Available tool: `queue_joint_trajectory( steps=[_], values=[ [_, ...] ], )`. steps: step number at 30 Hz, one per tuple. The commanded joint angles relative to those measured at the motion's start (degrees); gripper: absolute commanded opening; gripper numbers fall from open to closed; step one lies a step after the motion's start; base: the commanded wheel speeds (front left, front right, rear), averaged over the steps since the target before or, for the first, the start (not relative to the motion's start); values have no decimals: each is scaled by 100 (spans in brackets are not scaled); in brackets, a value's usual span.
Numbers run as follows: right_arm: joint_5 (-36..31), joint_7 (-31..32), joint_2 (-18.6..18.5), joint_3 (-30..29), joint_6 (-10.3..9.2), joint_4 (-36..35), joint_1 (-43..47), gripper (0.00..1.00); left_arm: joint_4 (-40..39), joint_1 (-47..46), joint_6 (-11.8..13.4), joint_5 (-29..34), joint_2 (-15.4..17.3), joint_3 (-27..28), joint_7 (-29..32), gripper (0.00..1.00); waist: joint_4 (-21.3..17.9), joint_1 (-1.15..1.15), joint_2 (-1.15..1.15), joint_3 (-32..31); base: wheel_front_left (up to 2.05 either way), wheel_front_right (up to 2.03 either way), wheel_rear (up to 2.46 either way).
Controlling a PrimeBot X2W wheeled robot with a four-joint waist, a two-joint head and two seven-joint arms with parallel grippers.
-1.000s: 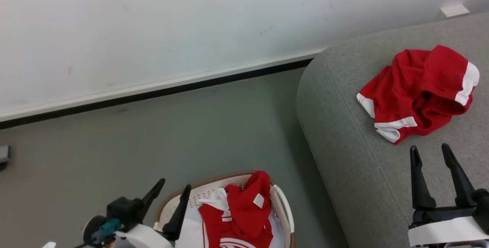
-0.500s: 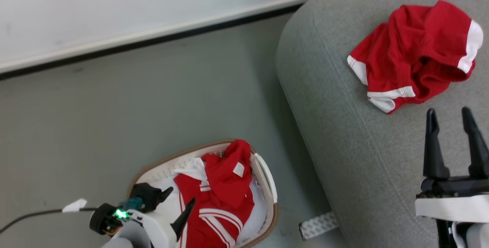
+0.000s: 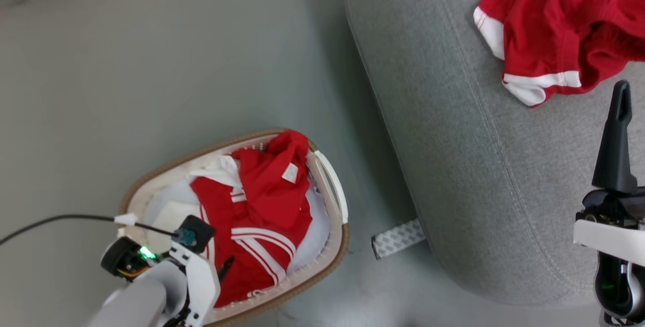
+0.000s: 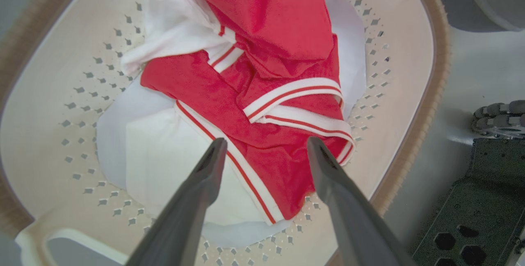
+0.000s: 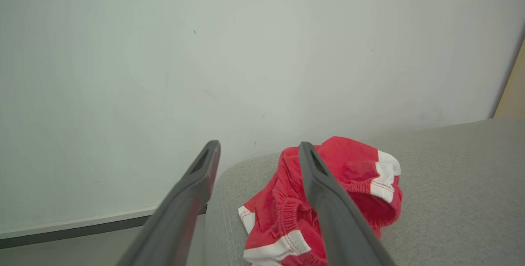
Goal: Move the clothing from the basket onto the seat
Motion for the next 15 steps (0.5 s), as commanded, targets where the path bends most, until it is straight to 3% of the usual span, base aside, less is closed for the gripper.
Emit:
queue_joint_trajectory(
  steps=[1,15],
  values=[
    [51,-18,6,17,-13,-74,-102,100,117,-147,8,-49,63,-111,70,100,-169,-2,0,356,0,0,0],
    [408,-18,7,267,-13,-602,-302,100,982,-866,9,-366,366,-1043,637,100,-649,-2,0,1251,0,0,0]
  ],
)
